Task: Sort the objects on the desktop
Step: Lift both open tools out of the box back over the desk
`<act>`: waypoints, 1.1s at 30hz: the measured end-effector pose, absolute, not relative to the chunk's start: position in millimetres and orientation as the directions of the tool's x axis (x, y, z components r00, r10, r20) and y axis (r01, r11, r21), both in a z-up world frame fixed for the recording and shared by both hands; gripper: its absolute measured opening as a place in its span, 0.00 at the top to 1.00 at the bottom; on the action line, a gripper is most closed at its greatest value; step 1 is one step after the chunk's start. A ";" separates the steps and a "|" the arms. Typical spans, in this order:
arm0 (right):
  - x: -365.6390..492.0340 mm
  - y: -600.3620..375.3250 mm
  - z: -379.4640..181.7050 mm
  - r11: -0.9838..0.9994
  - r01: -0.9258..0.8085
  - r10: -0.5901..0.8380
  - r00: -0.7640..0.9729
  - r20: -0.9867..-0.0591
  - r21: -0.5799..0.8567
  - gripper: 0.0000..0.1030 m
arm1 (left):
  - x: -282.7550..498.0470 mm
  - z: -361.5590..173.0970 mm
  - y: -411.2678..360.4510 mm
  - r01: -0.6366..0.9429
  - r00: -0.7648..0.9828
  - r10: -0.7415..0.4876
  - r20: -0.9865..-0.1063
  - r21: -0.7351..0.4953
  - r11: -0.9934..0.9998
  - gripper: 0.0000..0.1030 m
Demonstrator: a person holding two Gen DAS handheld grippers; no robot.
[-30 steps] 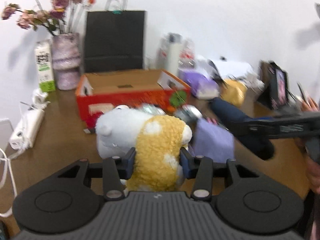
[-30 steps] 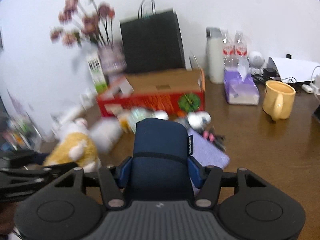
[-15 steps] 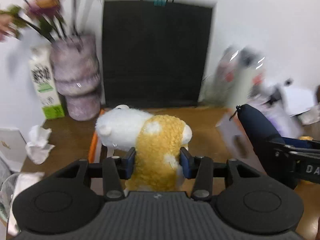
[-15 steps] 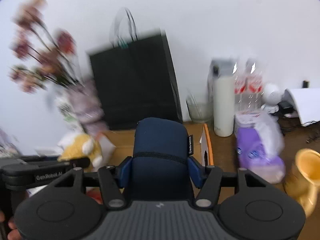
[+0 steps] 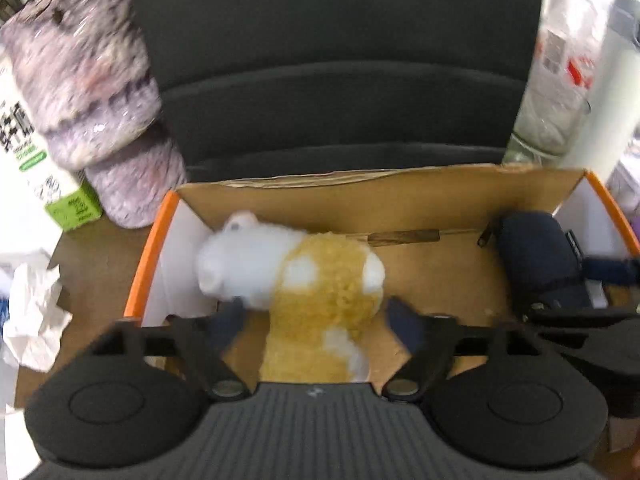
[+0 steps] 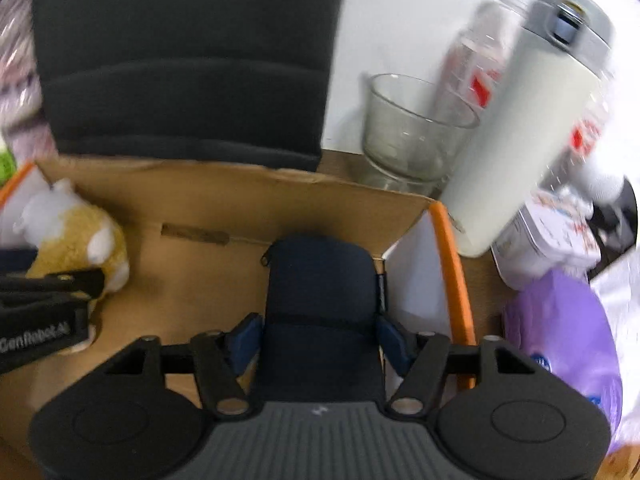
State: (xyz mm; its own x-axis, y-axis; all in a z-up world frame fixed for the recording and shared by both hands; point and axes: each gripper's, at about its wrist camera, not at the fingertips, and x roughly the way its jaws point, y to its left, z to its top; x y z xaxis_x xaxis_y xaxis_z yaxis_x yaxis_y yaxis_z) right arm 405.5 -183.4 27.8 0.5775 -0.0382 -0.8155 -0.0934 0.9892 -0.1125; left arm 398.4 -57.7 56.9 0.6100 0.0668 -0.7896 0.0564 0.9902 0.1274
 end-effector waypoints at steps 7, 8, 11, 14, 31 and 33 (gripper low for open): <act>391.6 -209.6 70.9 0.999 -0.031 0.026 0.641 -0.767 0.008 0.27 | 373.4 104.5 -37.8 0.049 0.639 -0.007 -0.769 0.031 0.998 0.14; 385.1 -212.4 79.8 0.999 -0.028 0.050 0.646 -0.761 0.042 0.23 | 365.7 116.1 -33.9 0.043 0.651 -0.010 -0.759 0.024 0.999 0.10; 355.6 -221.0 105.3 0.995 -0.049 0.097 0.678 -0.728 0.087 0.18 | 325.9 141.8 -17.1 0.003 0.701 -0.005 -0.713 -0.004 1.000 0.01; 298.7 -232.6 117.7 0.990 -0.080 0.140 0.729 -0.670 0.119 0.12 | 268.0 143.2 -1.7 -0.038 0.730 -0.020 -0.683 -0.069 0.997 0.00; -17.2 -251.2 29.6 0.976 -0.199 0.215 0.826 -0.521 0.086 0.12 | -23.2 33.6 -24.5 0.200 0.814 -0.177 -0.553 -0.018 0.980 0.00; -32.6 -247.6 20.7 0.968 -0.240 0.242 0.813 -0.530 0.073 0.12 | -30.2 17.6 -25.0 0.207 0.798 -0.182 -0.575 -0.021 0.978 0.00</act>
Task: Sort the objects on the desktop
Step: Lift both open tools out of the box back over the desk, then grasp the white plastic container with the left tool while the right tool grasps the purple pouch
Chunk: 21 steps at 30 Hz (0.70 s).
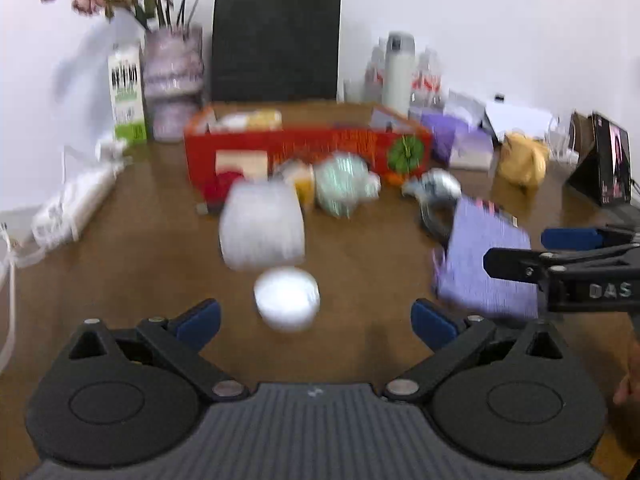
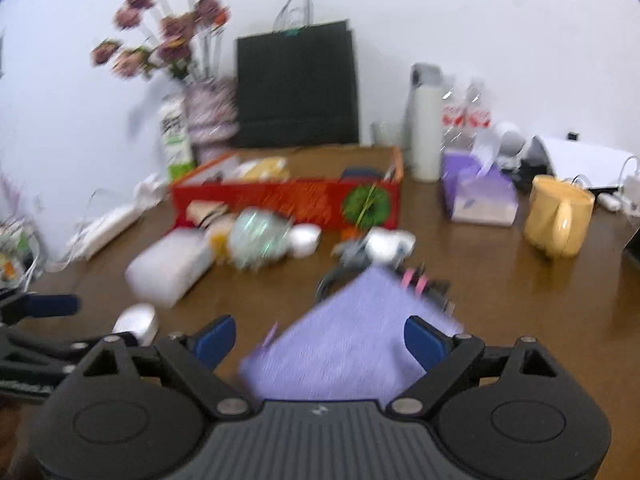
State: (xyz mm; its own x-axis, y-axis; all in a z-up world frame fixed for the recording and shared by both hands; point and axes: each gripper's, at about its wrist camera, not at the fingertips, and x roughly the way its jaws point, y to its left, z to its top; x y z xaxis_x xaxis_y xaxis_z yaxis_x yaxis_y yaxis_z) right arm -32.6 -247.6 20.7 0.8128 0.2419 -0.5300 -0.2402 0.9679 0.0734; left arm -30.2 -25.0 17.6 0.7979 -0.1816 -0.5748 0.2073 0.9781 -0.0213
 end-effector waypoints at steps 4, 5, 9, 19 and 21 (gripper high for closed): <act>-40.4 -240.3 11.7 0.963 -0.265 0.252 0.811 -0.528 0.053 0.12 | -31.3 9.9 -27.9 0.213 0.791 -0.162 -0.590 0.018 0.977 0.00; -39.1 -239.0 10.2 0.962 -0.266 0.255 0.806 -0.535 0.058 0.12 | -31.6 9.6 -25.9 0.204 0.796 -0.167 -0.582 -0.001 0.979 0.00; -37.2 -238.5 6.9 0.966 -0.251 0.243 0.816 -0.524 0.056 0.12 | -24.8 6.8 -22.4 0.190 0.771 -0.171 -0.613 -0.036 0.981 0.00; -34.8 -242.5 9.9 0.971 -0.229 0.233 0.816 -0.529 0.075 0.12 | -12.7 24.3 -15.4 0.159 0.811 -0.173 -0.559 -0.074 0.985 0.00; -32.8 -245.7 13.0 0.972 -0.218 0.232 0.821 -0.521 0.088 0.12 | 8.1 36.8 -18.6 0.160 0.816 -0.154 -0.557 -0.039 0.986 0.00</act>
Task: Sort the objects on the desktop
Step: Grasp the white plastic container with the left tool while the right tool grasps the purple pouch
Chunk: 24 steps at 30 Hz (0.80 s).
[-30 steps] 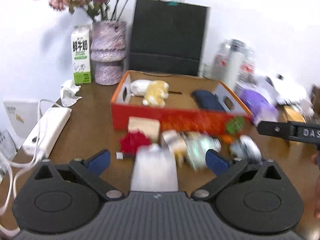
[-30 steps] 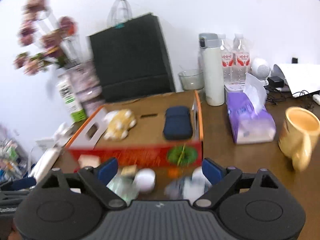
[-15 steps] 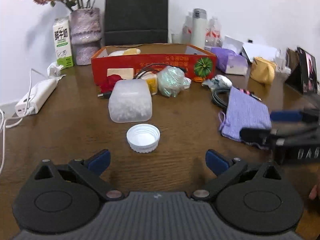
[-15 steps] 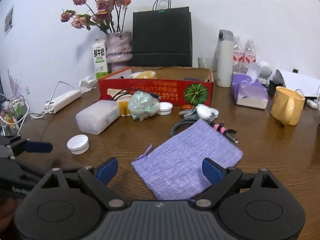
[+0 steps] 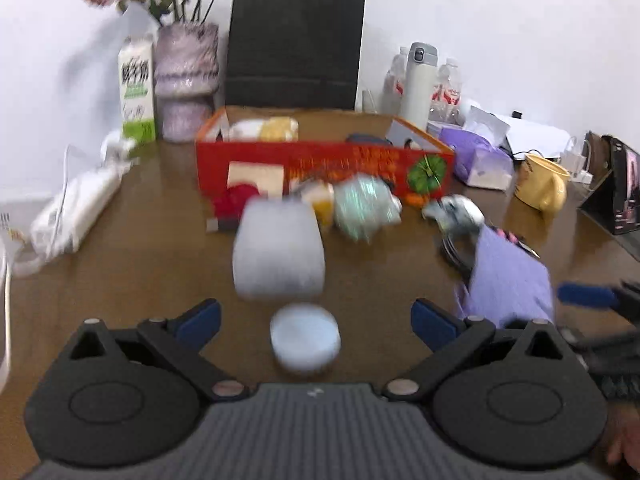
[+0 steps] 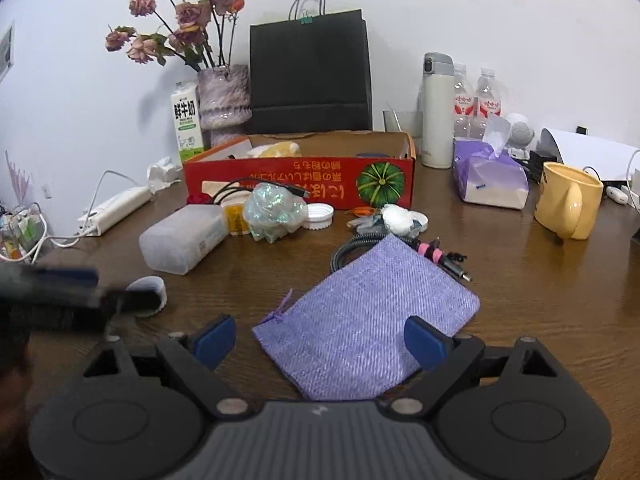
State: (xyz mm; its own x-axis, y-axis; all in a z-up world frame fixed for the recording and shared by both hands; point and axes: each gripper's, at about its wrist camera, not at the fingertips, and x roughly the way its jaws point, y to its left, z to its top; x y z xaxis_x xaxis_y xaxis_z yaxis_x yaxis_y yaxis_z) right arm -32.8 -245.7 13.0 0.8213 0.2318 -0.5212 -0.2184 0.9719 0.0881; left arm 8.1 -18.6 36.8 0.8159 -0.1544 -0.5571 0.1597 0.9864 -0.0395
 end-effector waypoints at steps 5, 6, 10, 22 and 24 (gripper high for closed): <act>-2.2 -259.2 22.7 0.988 -0.096 0.149 0.799 -0.582 0.122 0.13 | 72.9 45.9 -27.2 0.162 0.807 -0.115 -0.580 0.030 0.986 0.00; 7.7 -261.4 23.2 0.993 -0.057 0.110 0.791 -0.602 0.107 0.13 | 83.2 46.1 -25.4 0.161 0.799 -0.119 -0.590 0.019 0.987 0.00; 26.1 -271.1 16.5 0.997 0.016 0.036 0.777 -0.628 0.077 0.16 | 113.7 39.3 -19.4 0.169 0.743 -0.141 -0.654 -0.021 0.985 0.10; 8.8 -258.6 10.7 0.994 -0.104 0.094 0.770 -0.631 0.022 0.96 | 88.4 39.0 -18.5 0.191 0.743 -0.162 -0.650 -0.027 0.981 0.36; -4.5 -259.6 20.7 0.988 -0.146 0.148 0.786 -0.601 0.052 0.96 | 68.7 47.5 -16.7 0.171 0.760 -0.160 -0.630 -0.044 0.984 0.36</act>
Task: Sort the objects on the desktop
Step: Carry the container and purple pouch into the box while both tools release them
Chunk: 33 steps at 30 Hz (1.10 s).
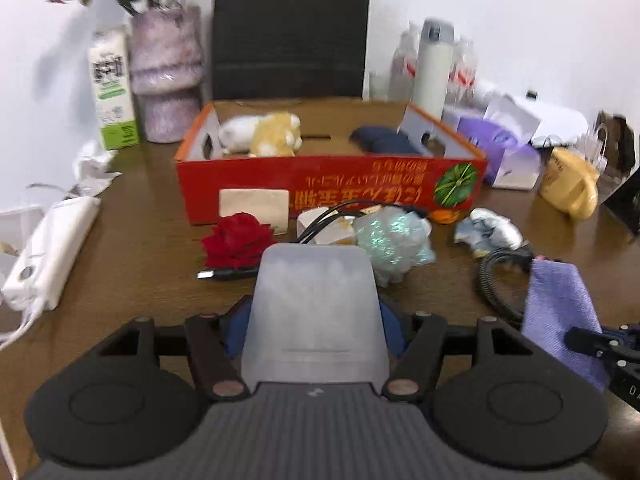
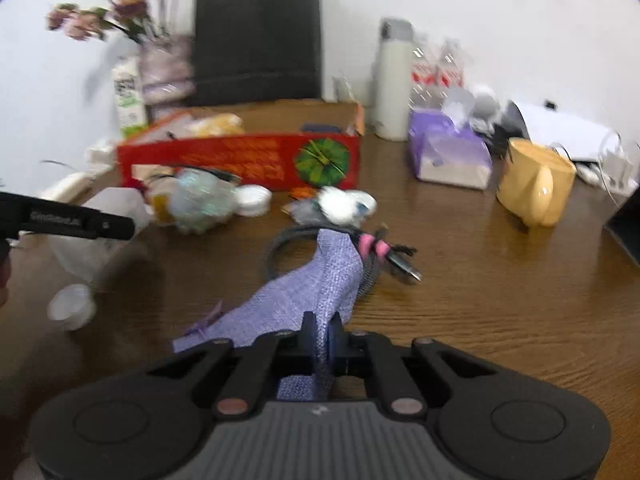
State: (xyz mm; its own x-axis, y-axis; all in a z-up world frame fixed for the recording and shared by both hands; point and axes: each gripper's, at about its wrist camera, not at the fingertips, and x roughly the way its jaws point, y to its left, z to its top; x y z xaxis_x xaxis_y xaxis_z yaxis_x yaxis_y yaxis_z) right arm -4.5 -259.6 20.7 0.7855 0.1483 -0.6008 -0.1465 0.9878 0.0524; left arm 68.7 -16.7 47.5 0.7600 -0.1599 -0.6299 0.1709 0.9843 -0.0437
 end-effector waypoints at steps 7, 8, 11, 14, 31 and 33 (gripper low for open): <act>-30.6 -244.7 43.8 0.962 -0.266 0.254 0.803 -0.540 0.056 0.96 | -1.2 61.9 -7.1 0.135 0.774 -0.194 -0.603 -0.143 0.981 0.36; -33.0 -241.4 46.0 0.959 -0.279 0.264 0.806 -0.530 0.054 0.96 | -6.3 62.5 -6.7 0.137 0.775 -0.195 -0.601 -0.141 0.980 0.36; -40.9 -236.2 50.0 0.953 -0.298 0.287 0.817 -0.501 0.059 0.96 | -12.0 64.7 -7.4 0.123 0.777 -0.169 -0.607 -0.117 0.986 0.36; -45.5 -234.1 51.3 0.945 -0.320 0.310 0.821 -0.480 0.062 0.96 | -11.9 69.3 -3.6 0.106 0.793 -0.160 -0.588 -0.126 0.986 0.36; 79.6 -211.5 144.8 0.909 -0.409 0.356 0.858 -0.370 -0.074 0.96 | 134.6 161.8 41.1 0.037 0.831 -0.121 -0.544 -0.162 0.986 0.36; 126.0 -203.4 157.5 0.894 -0.439 0.374 0.842 -0.389 -0.089 0.96 | 179.9 162.0 33.1 0.038 0.826 -0.081 -0.558 -0.088 0.995 0.36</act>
